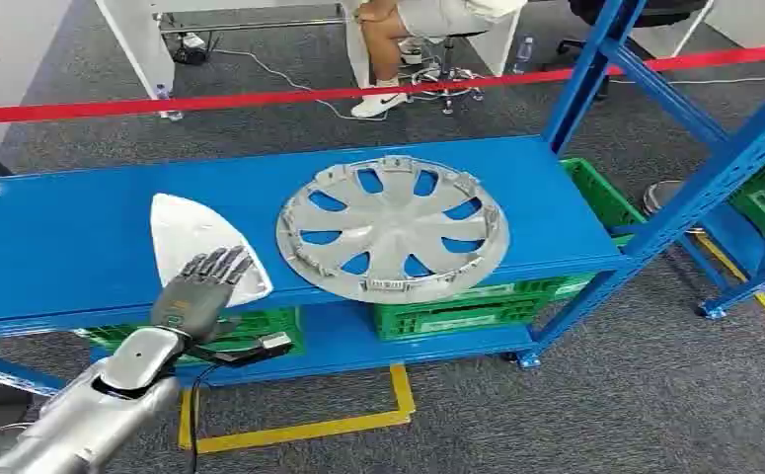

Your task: Take the parts from the cabinet and place them on the table.

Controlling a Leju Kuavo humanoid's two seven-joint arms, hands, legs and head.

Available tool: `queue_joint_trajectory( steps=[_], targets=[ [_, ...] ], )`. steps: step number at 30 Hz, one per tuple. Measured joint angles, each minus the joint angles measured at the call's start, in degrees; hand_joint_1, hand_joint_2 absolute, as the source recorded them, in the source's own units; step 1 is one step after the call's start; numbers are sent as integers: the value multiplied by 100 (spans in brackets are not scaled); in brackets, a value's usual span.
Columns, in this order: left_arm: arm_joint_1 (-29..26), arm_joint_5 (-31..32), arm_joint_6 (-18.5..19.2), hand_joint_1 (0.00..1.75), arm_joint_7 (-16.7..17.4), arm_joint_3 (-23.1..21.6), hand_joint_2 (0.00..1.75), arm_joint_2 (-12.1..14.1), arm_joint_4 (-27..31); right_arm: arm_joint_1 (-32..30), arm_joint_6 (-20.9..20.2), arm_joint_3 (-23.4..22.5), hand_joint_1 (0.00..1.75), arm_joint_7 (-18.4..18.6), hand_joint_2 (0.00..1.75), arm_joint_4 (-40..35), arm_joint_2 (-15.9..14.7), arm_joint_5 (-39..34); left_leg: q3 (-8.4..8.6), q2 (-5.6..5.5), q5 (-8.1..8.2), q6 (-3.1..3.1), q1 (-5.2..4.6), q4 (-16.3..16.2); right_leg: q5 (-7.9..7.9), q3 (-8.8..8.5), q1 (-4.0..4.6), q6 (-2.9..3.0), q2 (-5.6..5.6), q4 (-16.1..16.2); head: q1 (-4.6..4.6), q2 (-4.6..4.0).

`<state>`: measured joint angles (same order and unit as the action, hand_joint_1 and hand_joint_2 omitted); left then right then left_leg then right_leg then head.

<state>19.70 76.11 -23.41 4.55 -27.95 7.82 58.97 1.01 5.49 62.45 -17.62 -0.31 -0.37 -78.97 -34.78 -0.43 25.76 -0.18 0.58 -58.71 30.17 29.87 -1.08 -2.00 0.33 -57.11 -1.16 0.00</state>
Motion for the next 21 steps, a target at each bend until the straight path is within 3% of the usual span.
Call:
queue_joint_trajectory(
  steps=[15, 16, 18, 21],
  targets=[
    [114, -216, -129, 2, -37, 50, 175, -74, -149, 9, -11, 68, 0, 0, 0, 0, 0, 0, 0, 0, 0, 0, 0, 0, 0, -1, 0, 0, 0, 0, 0, 0],
    [117, -216, -131, 30, -37, 50, 175, -76, -153, 10, -11, 70, 0, 0, 0, 0, 2, 0, 0, 0, 0, 0, 0, 0, 0, -1, 0, 0, 0, 0, 0, 0],
    [124, -221, -138, 148, -37, 50, 175, -76, -155, 11, -11, 70, 0, 0, 0, 0, 2, 0, 0, 0, 0, 0, 0, 0, 0, -1, 0, 0, 0, 0, 0, 0],
    [133, -243, -170, 162, -57, 52, 175, -77, -159, 12, -17, 83, 0, 0, 0, 0, 0, 0, 0, 0, 0, 0, 0, 0, 0, -1, 0, 0, -1, 0, 0, 0]
  ],
)
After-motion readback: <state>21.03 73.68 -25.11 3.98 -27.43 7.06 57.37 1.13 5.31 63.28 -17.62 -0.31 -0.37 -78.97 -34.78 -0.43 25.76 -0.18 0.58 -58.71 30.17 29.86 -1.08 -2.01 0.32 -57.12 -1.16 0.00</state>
